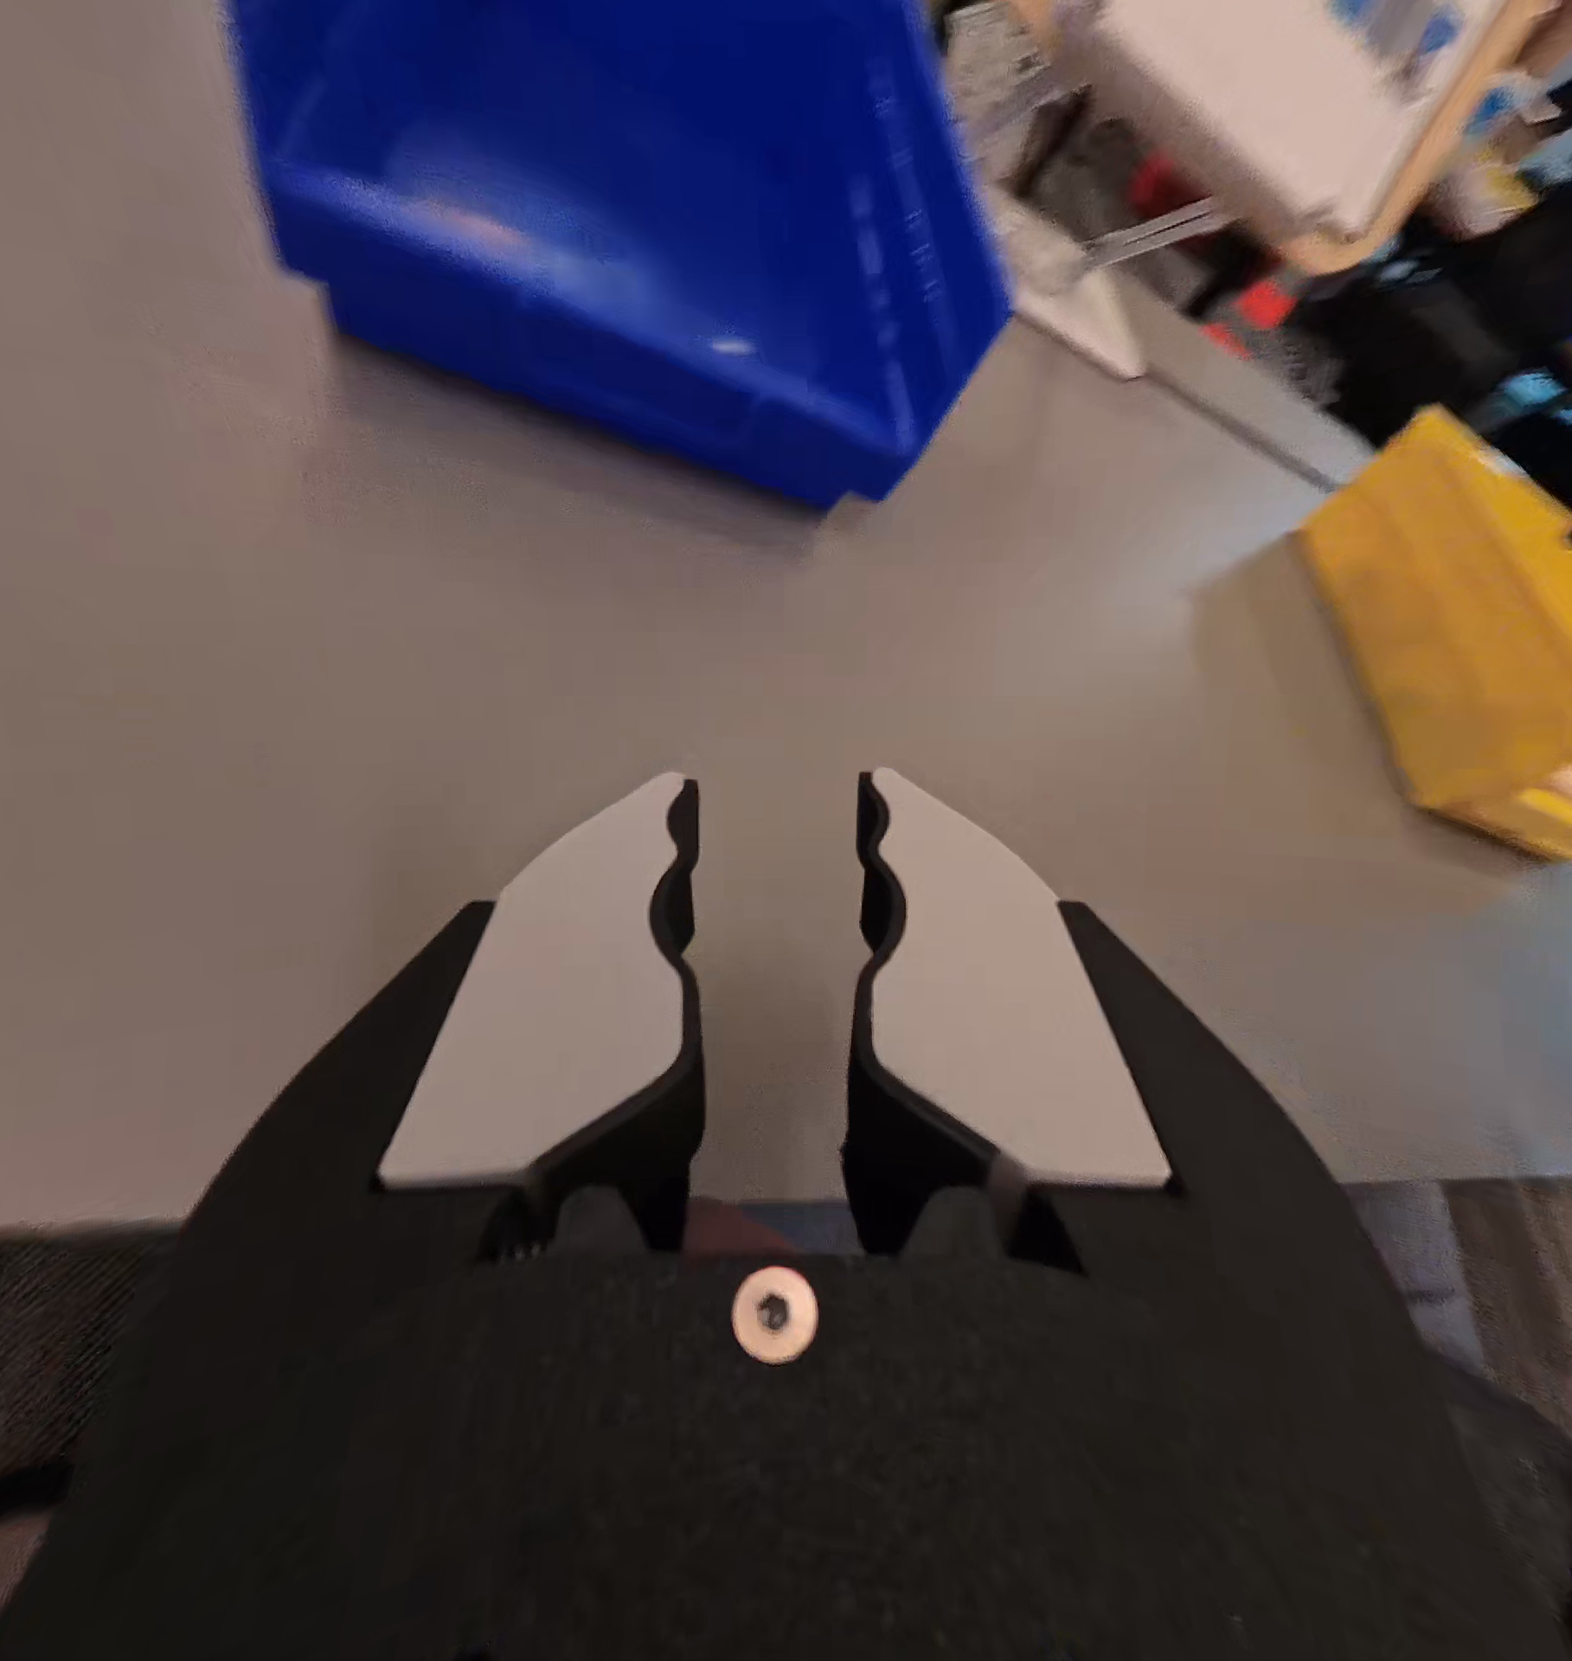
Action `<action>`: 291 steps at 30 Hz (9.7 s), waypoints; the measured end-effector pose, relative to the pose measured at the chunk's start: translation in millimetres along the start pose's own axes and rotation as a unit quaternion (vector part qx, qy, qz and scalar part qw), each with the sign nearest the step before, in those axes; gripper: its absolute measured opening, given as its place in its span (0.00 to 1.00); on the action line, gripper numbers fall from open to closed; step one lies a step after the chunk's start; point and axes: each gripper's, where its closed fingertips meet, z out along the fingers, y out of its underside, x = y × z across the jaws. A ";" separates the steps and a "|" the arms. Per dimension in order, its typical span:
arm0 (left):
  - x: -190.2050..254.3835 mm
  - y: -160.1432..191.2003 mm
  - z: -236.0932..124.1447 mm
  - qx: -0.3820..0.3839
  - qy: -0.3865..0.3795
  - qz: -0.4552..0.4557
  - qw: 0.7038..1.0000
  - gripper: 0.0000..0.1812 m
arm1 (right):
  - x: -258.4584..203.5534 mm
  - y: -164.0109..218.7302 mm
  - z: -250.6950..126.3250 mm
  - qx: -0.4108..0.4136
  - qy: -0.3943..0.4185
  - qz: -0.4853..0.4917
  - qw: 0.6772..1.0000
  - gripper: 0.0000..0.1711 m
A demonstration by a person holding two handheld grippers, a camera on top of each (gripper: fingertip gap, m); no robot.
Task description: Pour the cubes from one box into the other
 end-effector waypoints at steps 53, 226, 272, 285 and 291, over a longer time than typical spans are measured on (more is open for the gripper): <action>418.0 101.3 172.7 -0.076 0.266 0.239 0.931 0.36 | 230.1 -15.6 32.7 0.060 0.181 0.090 0.978 0.25; -136.4 -129.5 111.1 0.042 -0.104 0.113 0.987 0.03 | -390.9 -68.0 214.7 -0.061 -0.040 0.003 0.997 0.06; -68.1 -65.0 40.2 0.082 -0.078 0.087 0.990 0.19 | 100.7 29.4 36.1 -0.029 0.074 0.122 0.989 0.14; -145.3 -127.9 107.9 -0.004 -0.104 0.173 0.979 0.25 | 19.2 1.8 39.3 -0.020 0.009 -0.034 0.999 0.15; -139.5 -128.5 124.3 -0.039 -0.057 0.136 0.988 0.02 | -61.1 -11.1 58.4 -0.076 -0.113 -0.084 0.987 0.15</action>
